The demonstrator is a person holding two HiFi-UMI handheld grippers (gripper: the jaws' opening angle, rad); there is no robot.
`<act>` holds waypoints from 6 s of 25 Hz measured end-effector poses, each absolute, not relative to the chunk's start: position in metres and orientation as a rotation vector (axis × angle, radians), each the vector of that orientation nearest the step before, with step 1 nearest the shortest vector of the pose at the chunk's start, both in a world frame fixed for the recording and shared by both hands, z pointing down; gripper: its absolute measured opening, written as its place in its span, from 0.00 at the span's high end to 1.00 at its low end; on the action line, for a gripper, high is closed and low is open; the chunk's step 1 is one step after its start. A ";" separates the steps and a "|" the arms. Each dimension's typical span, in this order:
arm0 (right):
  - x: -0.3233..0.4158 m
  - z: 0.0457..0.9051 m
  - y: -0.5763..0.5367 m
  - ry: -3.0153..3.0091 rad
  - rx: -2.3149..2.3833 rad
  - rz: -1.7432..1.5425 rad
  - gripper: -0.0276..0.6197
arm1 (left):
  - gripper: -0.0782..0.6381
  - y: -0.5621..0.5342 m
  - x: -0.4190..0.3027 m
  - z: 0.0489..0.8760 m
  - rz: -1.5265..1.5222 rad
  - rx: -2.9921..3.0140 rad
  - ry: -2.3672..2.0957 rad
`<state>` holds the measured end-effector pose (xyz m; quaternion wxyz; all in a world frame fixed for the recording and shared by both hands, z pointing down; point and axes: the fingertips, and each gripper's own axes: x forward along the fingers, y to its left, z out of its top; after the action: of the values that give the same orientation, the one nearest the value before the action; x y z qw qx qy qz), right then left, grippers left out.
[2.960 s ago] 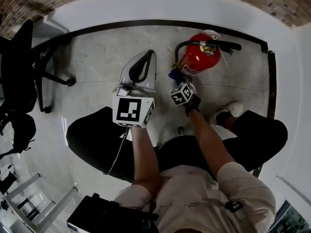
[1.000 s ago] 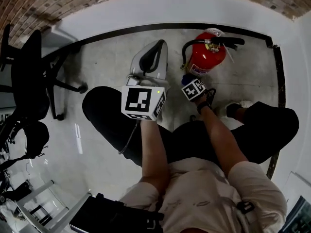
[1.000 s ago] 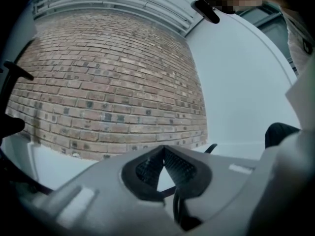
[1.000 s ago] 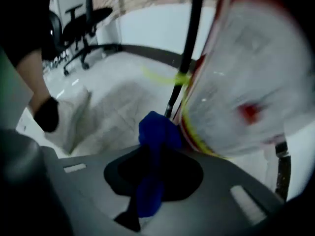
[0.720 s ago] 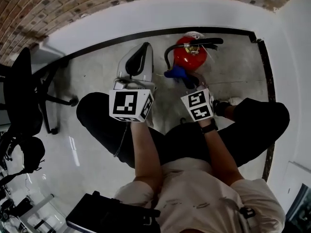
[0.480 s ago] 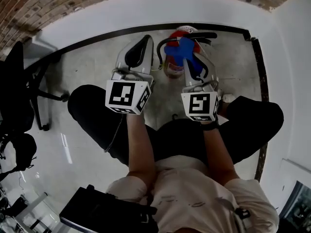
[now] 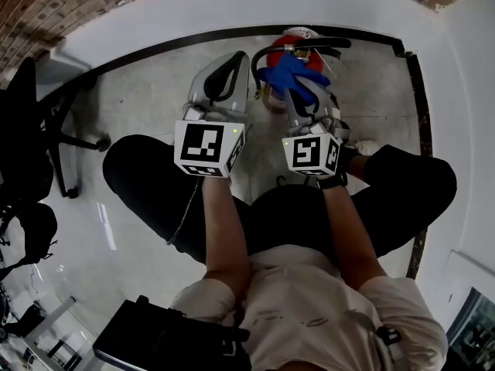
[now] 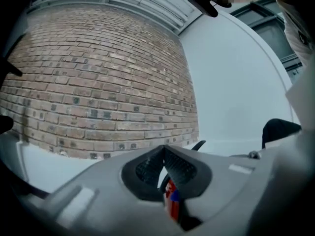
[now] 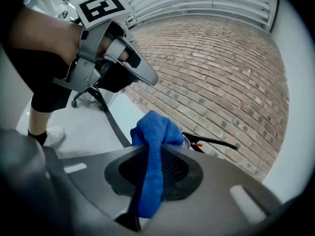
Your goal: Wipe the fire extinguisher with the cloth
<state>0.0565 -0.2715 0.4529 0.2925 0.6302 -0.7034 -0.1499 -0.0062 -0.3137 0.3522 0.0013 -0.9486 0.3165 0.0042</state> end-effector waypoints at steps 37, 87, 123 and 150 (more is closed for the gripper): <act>0.023 0.560 -0.247 -2.114 1.603 0.370 0.87 | 0.89 -0.307 -0.019 0.345 0.064 -2.966 1.094; 0.083 0.854 -0.244 -1.605 0.819 0.272 0.87 | 0.89 -0.280 -0.020 0.343 0.074 -2.940 1.101; 0.132 0.794 -0.238 -1.445 2.460 1.874 0.87 | 0.89 -0.293 0.030 0.357 -0.044 -2.985 1.072; 0.143 0.425 -0.273 -2.995 1.738 1.840 0.86 | 0.89 -0.288 0.040 0.352 -0.026 -2.992 1.040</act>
<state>0.1433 -0.2734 0.4246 -0.3801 0.4100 -0.7064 0.4341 0.0402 -0.2876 0.3516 -0.0131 -0.9444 0.3283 -0.0083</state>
